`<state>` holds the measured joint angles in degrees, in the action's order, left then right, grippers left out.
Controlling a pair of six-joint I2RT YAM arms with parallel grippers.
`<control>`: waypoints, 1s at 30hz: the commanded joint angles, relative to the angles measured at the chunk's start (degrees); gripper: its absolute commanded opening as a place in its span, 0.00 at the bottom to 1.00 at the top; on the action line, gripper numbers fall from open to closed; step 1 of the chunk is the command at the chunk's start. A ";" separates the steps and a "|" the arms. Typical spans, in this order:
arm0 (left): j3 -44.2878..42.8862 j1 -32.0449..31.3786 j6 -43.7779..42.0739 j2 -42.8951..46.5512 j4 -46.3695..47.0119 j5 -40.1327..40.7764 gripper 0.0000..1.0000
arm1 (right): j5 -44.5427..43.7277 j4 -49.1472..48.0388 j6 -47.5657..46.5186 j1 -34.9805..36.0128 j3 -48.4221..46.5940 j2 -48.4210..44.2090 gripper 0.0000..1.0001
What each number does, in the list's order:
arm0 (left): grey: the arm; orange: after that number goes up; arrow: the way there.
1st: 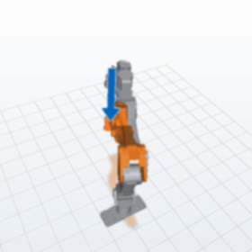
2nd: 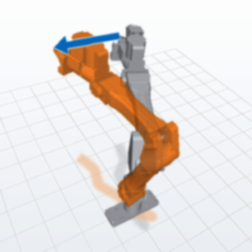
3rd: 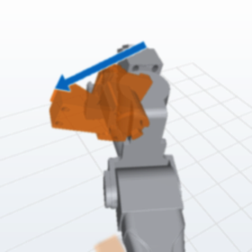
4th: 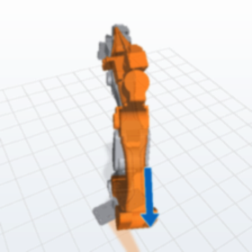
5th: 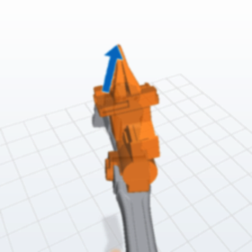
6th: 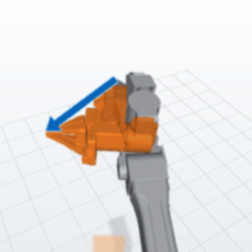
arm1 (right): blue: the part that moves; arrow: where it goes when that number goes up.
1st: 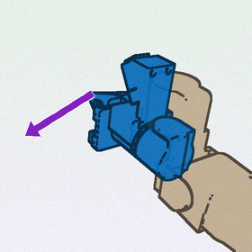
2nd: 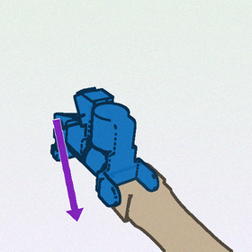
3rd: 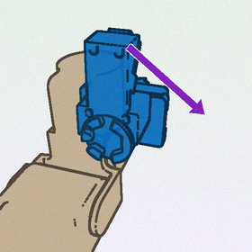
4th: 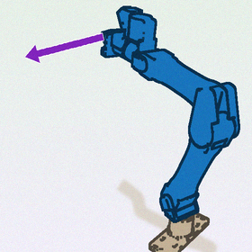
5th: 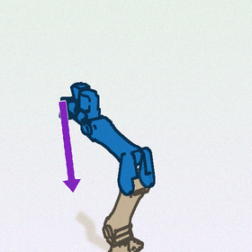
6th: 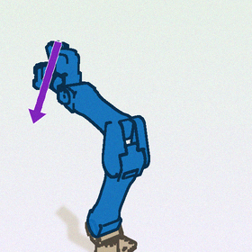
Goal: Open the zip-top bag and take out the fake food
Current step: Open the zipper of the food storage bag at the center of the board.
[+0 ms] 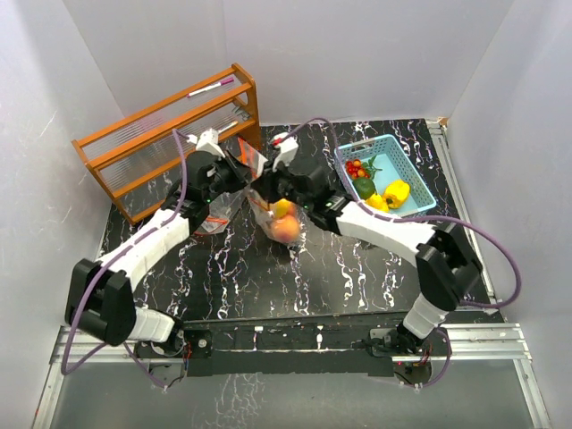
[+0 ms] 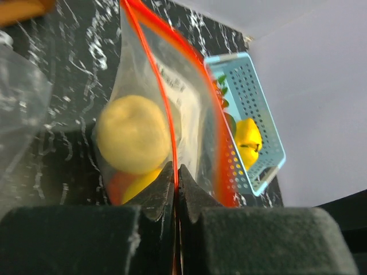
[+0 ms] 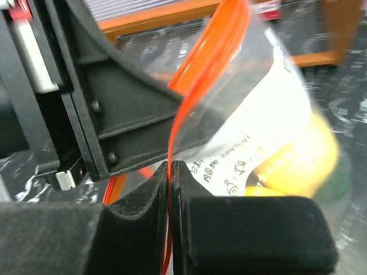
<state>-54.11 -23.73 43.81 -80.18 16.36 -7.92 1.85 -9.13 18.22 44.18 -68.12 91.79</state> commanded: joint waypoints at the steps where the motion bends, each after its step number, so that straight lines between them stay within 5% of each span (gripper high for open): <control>1: -6.70 0.69 -8.33 8.74 -9.93 5.02 0.00 | 8.65 -7.75 3.65 3.86 -6.50 2.96 0.08; 7: -11.11 0.61 -14.10 5.80 -15.38 6.24 0.00 | -0.09 -6.10 3.99 0.74 0.73 -1.34 0.08; 14: -7.38 0.32 -13.65 -3.18 -11.46 3.75 0.00 | 2.04 -4.47 9.46 -11.14 16.03 -3.81 0.08; 24: -8.27 -3.66 -11.87 -9.33 -7.76 1.16 0.00 | -0.25 0.38 7.61 -12.63 18.70 -5.29 0.08; 30: -9.98 -5.25 -12.45 -10.79 -7.81 1.59 0.00 | -3.23 4.14 4.75 -12.66 17.26 -12.94 0.36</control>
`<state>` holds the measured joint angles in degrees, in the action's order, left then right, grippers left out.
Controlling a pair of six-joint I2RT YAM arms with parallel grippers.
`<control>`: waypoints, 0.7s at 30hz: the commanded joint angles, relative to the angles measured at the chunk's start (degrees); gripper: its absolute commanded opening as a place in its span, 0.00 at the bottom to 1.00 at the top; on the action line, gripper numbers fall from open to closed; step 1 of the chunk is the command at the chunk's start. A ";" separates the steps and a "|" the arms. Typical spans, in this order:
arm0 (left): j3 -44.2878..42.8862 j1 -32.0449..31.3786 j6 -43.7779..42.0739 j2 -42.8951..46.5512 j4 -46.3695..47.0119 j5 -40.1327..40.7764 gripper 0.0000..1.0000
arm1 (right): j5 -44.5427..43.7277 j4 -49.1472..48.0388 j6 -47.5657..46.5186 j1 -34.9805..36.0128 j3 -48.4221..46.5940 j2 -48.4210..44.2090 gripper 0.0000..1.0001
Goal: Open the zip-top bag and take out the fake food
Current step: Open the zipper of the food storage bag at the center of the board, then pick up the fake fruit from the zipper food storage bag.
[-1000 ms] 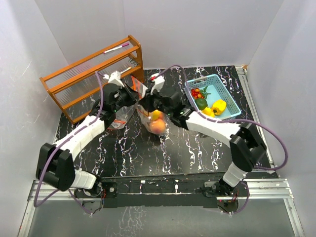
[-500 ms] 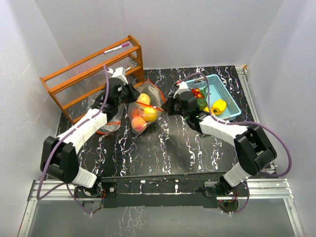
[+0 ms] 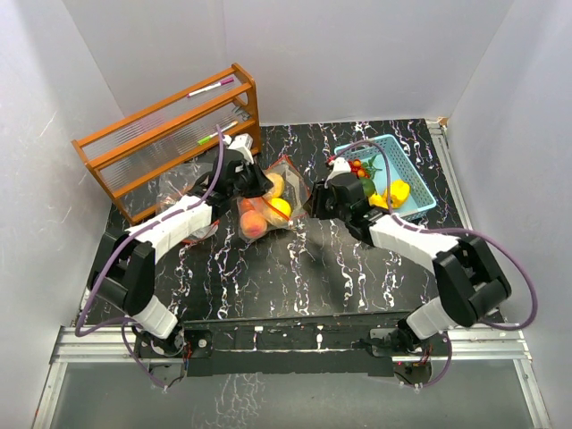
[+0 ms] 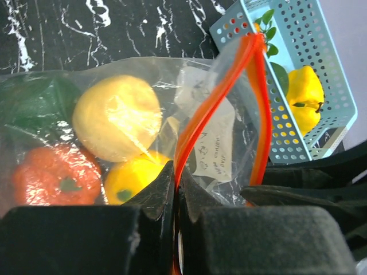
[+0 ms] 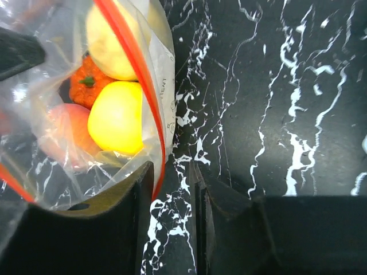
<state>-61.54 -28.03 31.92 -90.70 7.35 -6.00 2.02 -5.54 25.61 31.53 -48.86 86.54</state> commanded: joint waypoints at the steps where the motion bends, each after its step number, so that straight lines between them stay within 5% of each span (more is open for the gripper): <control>1: -2.50 -1.12 -0.35 -0.58 1.61 -0.33 0.00 | -3.99 1.13 -3.14 0.02 -2.44 -9.03 0.41; 9: -2.17 -2.02 0.29 -2.56 2.78 -1.45 0.00 | 2.20 -0.24 -3.83 0.06 -6.50 -10.68 0.48; 13: -1.77 -2.13 0.88 -2.33 3.59 -2.32 0.00 | 4.37 -4.04 -3.10 0.09 -7.13 -5.80 0.09; 21: -1.46 -2.27 0.53 -0.87 2.94 -2.10 0.00 | 7.78 -12.00 -1.48 0.11 -8.30 4.93 0.08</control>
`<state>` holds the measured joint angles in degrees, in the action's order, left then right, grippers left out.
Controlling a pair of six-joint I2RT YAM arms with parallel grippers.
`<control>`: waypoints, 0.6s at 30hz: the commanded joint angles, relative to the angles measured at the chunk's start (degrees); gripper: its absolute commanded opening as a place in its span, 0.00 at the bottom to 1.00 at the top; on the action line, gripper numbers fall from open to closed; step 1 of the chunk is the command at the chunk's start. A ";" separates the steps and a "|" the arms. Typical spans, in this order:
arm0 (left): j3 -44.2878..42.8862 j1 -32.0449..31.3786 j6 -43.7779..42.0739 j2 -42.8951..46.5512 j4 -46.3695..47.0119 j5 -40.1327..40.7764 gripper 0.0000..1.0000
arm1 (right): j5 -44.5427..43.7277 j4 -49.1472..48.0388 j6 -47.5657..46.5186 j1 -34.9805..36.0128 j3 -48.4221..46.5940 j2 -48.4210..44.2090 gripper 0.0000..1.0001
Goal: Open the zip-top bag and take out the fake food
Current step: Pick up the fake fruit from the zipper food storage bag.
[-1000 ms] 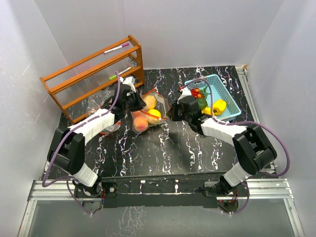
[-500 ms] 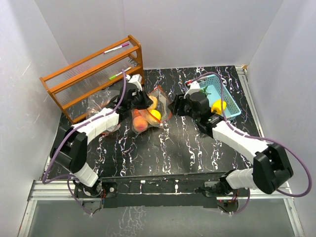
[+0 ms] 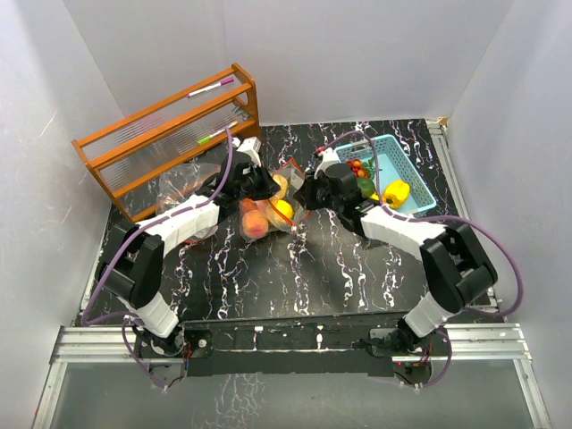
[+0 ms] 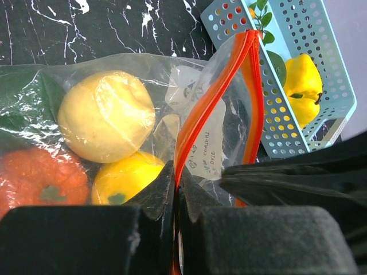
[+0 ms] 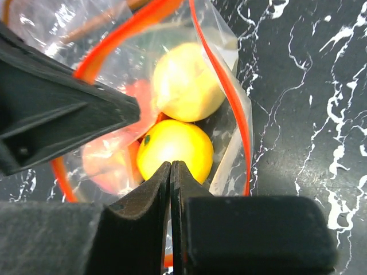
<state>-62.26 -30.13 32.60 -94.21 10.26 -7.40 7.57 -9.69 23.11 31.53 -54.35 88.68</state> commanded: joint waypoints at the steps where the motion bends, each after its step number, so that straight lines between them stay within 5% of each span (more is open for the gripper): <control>1: -0.49 -0.14 -0.17 2.77 0.13 -0.52 0.00 | 2.18 -8.73 1.05 0.11 -2.92 4.71 0.08; 18: 5.35 -0.18 1.12 2.53 5.46 -2.62 0.00 | 3.33 -15.26 3.51 1.74 -3.32 13.85 0.16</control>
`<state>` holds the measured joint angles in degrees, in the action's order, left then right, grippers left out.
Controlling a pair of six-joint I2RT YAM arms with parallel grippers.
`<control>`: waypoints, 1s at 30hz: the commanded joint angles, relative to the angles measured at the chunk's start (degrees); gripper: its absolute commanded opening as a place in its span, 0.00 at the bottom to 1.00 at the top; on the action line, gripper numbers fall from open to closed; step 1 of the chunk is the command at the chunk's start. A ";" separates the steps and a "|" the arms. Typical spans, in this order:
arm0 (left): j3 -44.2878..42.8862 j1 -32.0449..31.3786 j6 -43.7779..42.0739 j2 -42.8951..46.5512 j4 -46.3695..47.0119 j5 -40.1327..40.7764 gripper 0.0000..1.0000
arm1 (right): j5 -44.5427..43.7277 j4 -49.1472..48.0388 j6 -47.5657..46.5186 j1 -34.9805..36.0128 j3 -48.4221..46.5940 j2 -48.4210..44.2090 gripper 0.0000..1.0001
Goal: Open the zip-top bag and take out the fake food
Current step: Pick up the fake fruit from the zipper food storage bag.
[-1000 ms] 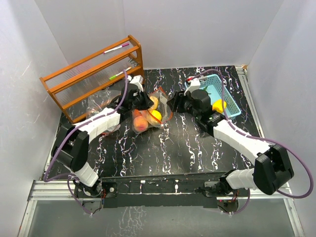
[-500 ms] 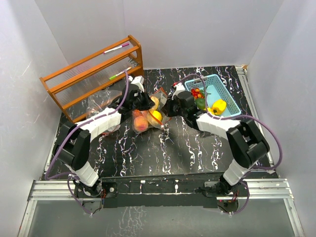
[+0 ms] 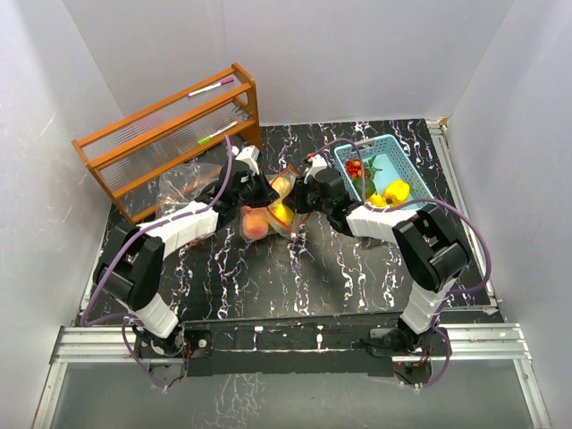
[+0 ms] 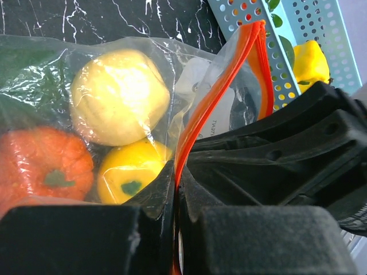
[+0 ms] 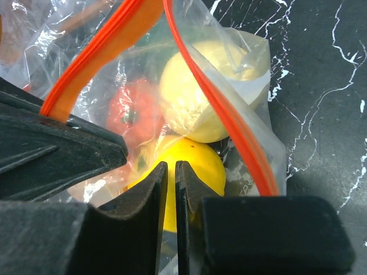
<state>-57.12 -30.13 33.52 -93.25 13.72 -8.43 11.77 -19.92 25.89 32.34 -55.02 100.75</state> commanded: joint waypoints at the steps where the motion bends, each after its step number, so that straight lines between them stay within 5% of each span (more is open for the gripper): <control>1: 0.30 -0.16 0.17 1.67 1.95 -1.55 0.00 | -1.06 -5.04 0.70 1.35 -2.92 2.01 0.17; 21: 5.17 -0.19 -2.53 5.49 1.21 2.61 0.00 | -5.31 -4.53 -1.27 5.90 -5.56 3.87 0.33; 30: 4.82 -0.27 -2.58 5.91 1.66 1.04 0.00 | -4.60 -4.55 -1.98 7.18 -6.87 5.58 0.71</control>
<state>-52.47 -29.87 30.81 -89.95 13.67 -4.99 3.60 -20.78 24.27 37.28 -58.41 105.38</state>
